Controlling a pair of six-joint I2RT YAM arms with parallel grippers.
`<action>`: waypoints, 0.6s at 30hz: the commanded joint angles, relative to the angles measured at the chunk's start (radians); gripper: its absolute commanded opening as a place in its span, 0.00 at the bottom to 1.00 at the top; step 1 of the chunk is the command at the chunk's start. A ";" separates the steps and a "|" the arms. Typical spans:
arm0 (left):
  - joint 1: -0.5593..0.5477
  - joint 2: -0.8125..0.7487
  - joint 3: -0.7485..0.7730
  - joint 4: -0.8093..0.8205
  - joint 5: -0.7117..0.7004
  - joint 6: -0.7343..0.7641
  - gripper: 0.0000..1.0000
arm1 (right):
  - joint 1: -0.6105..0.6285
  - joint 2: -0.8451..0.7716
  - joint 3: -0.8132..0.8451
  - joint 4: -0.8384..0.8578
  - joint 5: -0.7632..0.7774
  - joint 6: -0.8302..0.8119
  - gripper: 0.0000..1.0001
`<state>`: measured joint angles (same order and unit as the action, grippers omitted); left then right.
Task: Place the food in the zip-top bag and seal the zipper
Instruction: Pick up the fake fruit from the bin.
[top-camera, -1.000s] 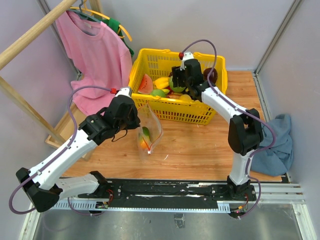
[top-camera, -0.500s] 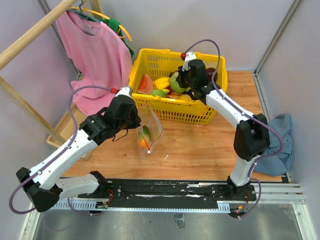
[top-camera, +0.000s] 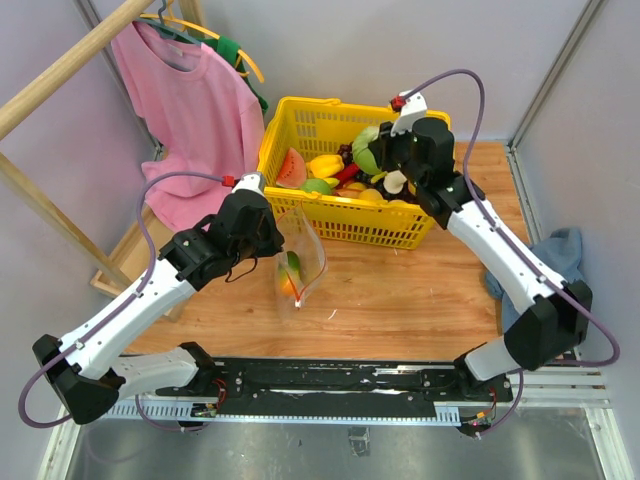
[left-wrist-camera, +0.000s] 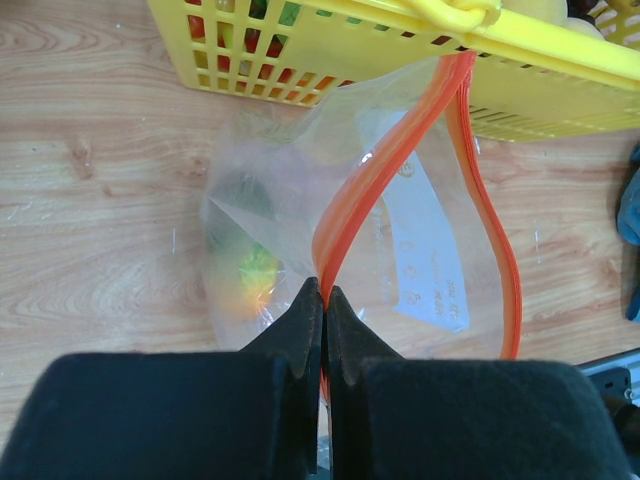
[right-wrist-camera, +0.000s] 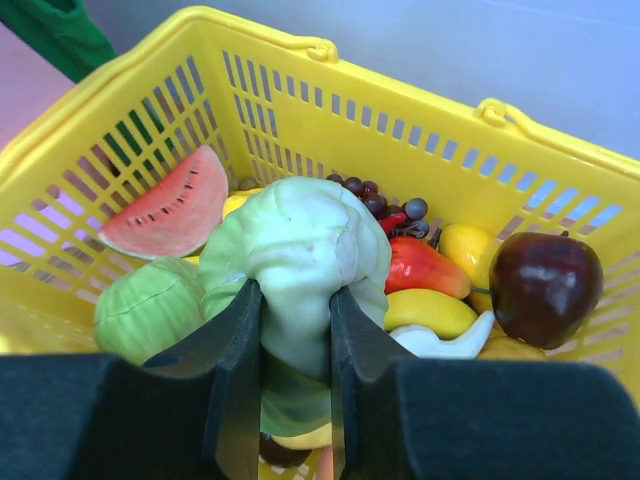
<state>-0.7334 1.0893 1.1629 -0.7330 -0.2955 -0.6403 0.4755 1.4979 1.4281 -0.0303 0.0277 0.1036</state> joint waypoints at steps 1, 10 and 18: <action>0.005 -0.004 -0.006 0.030 -0.014 -0.016 0.00 | 0.055 -0.116 -0.029 -0.046 0.016 0.003 0.01; 0.006 0.006 0.000 0.029 -0.018 -0.022 0.00 | 0.230 -0.251 -0.071 -0.139 0.014 0.064 0.01; 0.006 0.007 -0.003 0.030 -0.024 -0.025 0.00 | 0.418 -0.286 -0.097 -0.165 -0.033 0.093 0.01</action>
<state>-0.7334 1.0912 1.1625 -0.7315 -0.3004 -0.6559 0.8150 1.2392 1.3499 -0.1894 0.0235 0.1646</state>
